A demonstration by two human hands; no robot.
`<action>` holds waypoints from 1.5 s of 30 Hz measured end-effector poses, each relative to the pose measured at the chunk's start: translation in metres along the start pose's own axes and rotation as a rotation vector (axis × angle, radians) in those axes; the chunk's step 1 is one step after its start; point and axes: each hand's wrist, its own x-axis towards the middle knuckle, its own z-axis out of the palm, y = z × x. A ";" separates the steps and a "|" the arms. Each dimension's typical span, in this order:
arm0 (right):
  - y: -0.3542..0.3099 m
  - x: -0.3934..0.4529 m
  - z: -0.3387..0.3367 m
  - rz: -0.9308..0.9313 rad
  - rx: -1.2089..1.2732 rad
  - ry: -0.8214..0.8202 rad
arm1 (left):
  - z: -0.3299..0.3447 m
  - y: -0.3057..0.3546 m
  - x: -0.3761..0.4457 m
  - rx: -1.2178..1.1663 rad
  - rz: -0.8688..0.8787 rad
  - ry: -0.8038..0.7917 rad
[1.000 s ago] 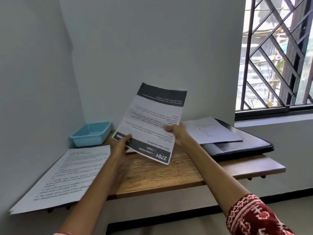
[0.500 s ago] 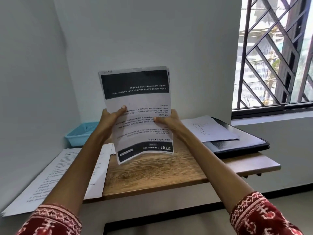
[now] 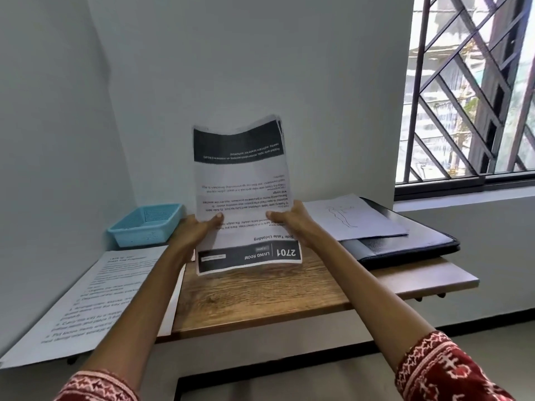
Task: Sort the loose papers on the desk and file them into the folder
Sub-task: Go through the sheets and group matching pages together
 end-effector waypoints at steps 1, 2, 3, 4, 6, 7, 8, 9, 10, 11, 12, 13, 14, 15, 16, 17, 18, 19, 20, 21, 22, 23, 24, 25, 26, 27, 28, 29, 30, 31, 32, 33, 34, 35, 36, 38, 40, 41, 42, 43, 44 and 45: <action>0.001 0.001 0.000 0.020 0.050 0.020 | -0.002 0.001 0.000 0.014 -0.028 -0.021; 0.003 0.002 0.000 0.035 0.112 0.063 | -0.002 0.001 -0.002 0.017 -0.051 -0.025; 0.006 0.004 0.002 0.050 0.189 0.128 | -0.002 -0.001 -0.002 -0.003 -0.074 -0.008; 0.011 0.005 0.004 0.074 0.275 0.209 | 0.000 -0.002 -0.004 -0.062 -0.105 0.014; 0.018 0.007 0.012 0.153 0.441 0.349 | 0.009 -0.006 -0.006 -0.272 -0.185 0.010; 0.022 0.007 0.018 0.196 0.501 0.391 | 0.015 -0.008 -0.007 -0.354 -0.203 -0.005; 0.026 0.007 0.026 0.229 0.533 0.409 | 0.024 -0.011 -0.007 -0.418 -0.213 -0.006; 0.030 0.006 0.036 0.248 0.548 0.408 | 0.033 -0.014 -0.007 -0.456 -0.224 0.017; 0.033 0.004 0.045 0.250 0.550 0.399 | 0.043 -0.015 -0.007 -0.487 -0.236 0.047; 0.037 0.003 0.053 0.243 0.547 0.380 | 0.049 -0.016 -0.006 -0.520 -0.259 0.085; 0.039 0.002 0.058 0.232 0.535 0.359 | 0.053 -0.018 -0.003 -0.561 -0.275 0.128; 0.041 0.002 0.057 0.219 0.530 0.339 | 0.054 -0.018 -0.001 -0.570 -0.281 0.160; 0.041 0.003 0.052 0.205 0.540 0.323 | 0.051 -0.017 0.002 -0.551 -0.285 0.185; 0.042 0.005 0.042 0.193 0.573 0.323 | 0.044 -0.014 0.004 -0.486 -0.281 0.219; 0.041 0.007 0.028 0.187 0.625 0.345 | 0.035 -0.008 0.005 -0.393 -0.259 0.252; 0.041 0.010 0.012 0.177 0.670 0.388 | 0.025 -0.002 0.005 -0.297 -0.214 0.279; 0.040 0.011 -0.005 0.163 0.687 0.432 | 0.012 0.003 0.004 -0.228 -0.158 0.294; 0.039 0.011 -0.022 0.150 0.662 0.456 | 0.000 0.009 0.003 -0.185 -0.106 0.280; 0.036 0.009 -0.036 0.128 0.603 0.444 | -0.012 0.014 0.000 -0.157 -0.064 0.250; 0.032 0.005 -0.048 0.103 0.529 0.397 | -0.022 0.018 -0.001 -0.121 -0.035 0.221; 0.028 0.002 -0.056 0.090 0.456 0.330 | -0.029 0.022 -0.003 -0.070 -0.016 0.191; 0.023 -0.001 -0.061 0.083 0.382 0.257 | -0.034 0.025 -0.004 -0.016 -0.004 0.159; 0.017 -0.003 -0.063 0.072 0.297 0.182 | -0.035 0.028 -0.005 0.030 0.009 0.131; 0.012 -0.003 -0.062 0.060 0.225 0.136 | -0.033 0.031 -0.007 0.069 0.018 0.103; 0.006 -0.002 -0.060 0.051 0.185 0.118 | -0.029 0.033 -0.010 0.090 0.030 0.081; 0.002 -0.002 -0.055 0.053 0.174 0.129 | -0.025 0.032 -0.012 0.092 0.044 0.057; 0.000 -0.002 -0.052 0.060 0.164 0.150 | -0.021 0.029 -0.014 0.078 0.052 0.051; 0.000 -0.003 -0.049 0.064 0.135 0.163 | -0.020 0.021 -0.015 0.054 0.051 0.059; 0.002 -0.006 -0.048 0.063 0.095 0.159 | -0.019 0.011 -0.018 0.031 0.038 0.070; 0.006 -0.010 -0.047 0.063 0.069 0.143 | -0.020 -0.001 -0.021 0.014 0.018 0.075; 0.011 -0.014 -0.047 0.065 0.067 0.119 | -0.020 -0.015 -0.023 0.006 -0.007 0.073; 0.016 -0.017 -0.046 0.073 0.091 0.102 | -0.020 -0.027 -0.025 0.005 -0.030 0.062; 0.018 -0.019 -0.046 0.076 0.114 0.095 | -0.019 -0.037 -0.026 0.014 -0.038 0.053; 0.020 -0.019 -0.047 0.066 0.118 0.092 | -0.018 -0.044 -0.026 0.025 -0.039 0.051; 0.017 -0.018 -0.047 0.042 0.087 0.092 | -0.017 -0.045 -0.024 0.040 -0.032 0.062; 0.010 -0.014 -0.047 -0.025 -0.034 0.103 | -0.015 -0.042 -0.014 0.068 -0.011 0.089; 0.003 -0.008 -0.047 -0.074 -0.147 0.201 | -0.009 -0.034 -0.005 0.088 0.007 0.114; 0.001 -0.005 -0.048 -0.084 -0.189 0.279 | -0.003 -0.029 -0.003 0.086 0.025 0.142; 0.000 -0.002 -0.050 -0.081 -0.214 0.359 | 0.003 -0.028 0.001 0.101 0.051 0.186; 0.000 0.002 -0.054 -0.068 -0.217 0.432 | 0.012 -0.027 0.004 0.125 0.065 0.233; 0.002 0.004 -0.059 -0.045 -0.196 0.497 | 0.022 -0.026 0.006 0.145 0.066 0.254; 0.004 0.005 -0.066 -0.011 -0.147 0.559 | 0.034 -0.026 0.007 0.121 0.036 0.233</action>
